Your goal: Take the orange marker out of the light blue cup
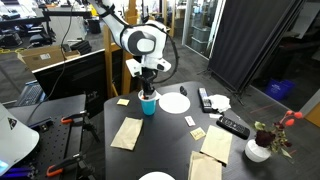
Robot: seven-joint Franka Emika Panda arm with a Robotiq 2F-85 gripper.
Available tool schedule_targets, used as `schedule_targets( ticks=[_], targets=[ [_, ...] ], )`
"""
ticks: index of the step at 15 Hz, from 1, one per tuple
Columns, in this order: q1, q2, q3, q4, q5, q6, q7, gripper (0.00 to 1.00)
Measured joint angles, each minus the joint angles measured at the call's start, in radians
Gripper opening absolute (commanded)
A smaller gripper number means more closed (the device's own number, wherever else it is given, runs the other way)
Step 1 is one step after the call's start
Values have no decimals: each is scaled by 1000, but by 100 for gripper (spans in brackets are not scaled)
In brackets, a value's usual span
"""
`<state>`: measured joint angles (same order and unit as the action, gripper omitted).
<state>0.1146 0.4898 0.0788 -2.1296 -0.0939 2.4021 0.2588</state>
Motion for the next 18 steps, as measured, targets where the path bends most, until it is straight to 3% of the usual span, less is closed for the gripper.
schedule_targets(
  ticks=[9, 18],
  targets=[
    [6, -4, -1, 25, 0, -40, 0, 5],
    [27, -135, 0, 43, -1, -243, 0, 5]
  ],
)
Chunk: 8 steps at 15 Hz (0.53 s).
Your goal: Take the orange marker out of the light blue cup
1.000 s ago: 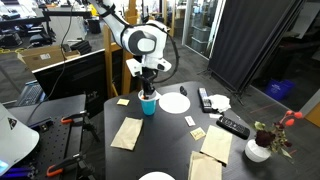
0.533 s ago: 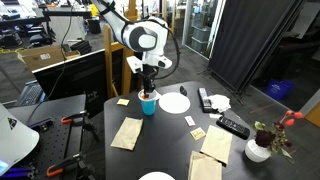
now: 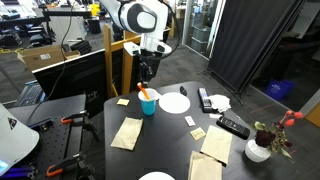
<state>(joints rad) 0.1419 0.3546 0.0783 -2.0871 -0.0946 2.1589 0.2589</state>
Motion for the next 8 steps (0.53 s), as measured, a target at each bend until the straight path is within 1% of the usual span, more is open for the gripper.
schedule_targets(
  ticks=[4, 8],
  targets=[
    [5, -70, 6, -1, 0, -56, 0, 5],
    [8, -151, 11, -13, 0, -64, 0, 5]
  ],
)
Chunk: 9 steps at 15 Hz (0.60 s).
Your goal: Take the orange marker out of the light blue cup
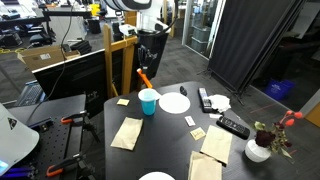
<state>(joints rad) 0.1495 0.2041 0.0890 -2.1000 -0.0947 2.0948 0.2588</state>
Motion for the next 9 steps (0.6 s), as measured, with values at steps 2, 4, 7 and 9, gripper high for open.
schedule_targets(
  ticks=[2, 4, 7, 9],
  targets=[
    [0, -49, 0, -16, 0, 0, 0, 5],
    [-1, -101, 0, -35, 0, 0, 0, 5],
    [-9, -166, -5, -66, -1, 1, 0, 5],
    [-23, -190, -12, -83, -19, 21, 2, 5]
  ],
)
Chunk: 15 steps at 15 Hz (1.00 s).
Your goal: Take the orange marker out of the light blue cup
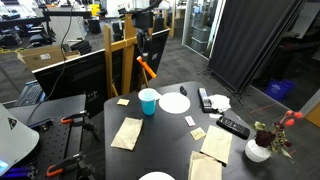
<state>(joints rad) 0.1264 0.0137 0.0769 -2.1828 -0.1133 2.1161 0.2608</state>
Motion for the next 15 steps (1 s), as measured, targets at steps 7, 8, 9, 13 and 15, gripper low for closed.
schedule_targets(
  ticks=[7, 8, 9, 13, 15],
  targets=[
    [-72, 25, -52, -90, -87, 258, -3, 5],
    [-81, 40, -60, -100, -95, 302, -5, 5],
    [-89, 57, -70, -109, -100, 345, -7, 5],
    [-115, 143, -106, -120, -101, 485, -58, 5],
    [-129, 187, -119, -121, -94, 540, -92, 5]
  ],
)
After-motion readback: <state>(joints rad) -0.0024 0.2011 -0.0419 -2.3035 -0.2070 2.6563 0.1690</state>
